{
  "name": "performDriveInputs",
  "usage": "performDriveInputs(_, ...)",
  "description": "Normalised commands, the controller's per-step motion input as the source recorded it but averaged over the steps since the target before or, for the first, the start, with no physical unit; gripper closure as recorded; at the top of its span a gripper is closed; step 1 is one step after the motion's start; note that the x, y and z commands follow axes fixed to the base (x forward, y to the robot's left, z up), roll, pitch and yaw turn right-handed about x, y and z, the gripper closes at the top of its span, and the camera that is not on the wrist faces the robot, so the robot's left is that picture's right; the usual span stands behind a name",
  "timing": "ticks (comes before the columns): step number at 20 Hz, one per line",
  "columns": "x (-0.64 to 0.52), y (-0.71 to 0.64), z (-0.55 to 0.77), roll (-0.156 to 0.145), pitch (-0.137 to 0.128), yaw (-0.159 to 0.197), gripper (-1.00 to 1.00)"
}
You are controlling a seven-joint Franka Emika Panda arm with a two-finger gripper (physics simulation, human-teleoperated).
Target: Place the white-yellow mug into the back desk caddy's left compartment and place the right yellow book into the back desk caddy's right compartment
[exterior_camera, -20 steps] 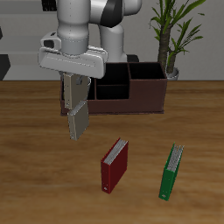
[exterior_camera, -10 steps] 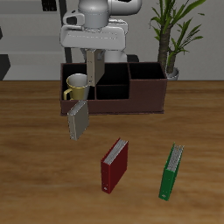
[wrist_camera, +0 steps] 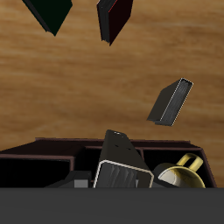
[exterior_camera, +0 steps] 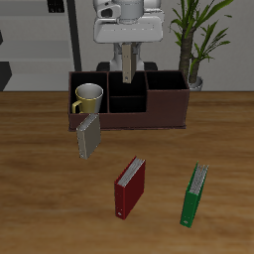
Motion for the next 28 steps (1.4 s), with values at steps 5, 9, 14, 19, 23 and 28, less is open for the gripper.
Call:
performDriveInputs(5,-0.41,0.40,0.03,0.012,-0.017,0.065,1.00)
performDriveInputs(9,-0.37,0.46,0.00,0.030,0.039,0.009,1.00)
performDriveInputs(14,-0.17,0.35,0.02,-0.010,0.010,-0.005,1.00)
performDriveInputs(19,0.05,0.30,-0.14,-0.012,0.070,-0.053,1.00)
performDriveInputs(23,0.11,0.16,-0.26,-0.024,0.055,-0.042,1.00)
performDriveInputs(28,0.12,0.14,-0.39,0.012,0.076,-0.027,1.00)
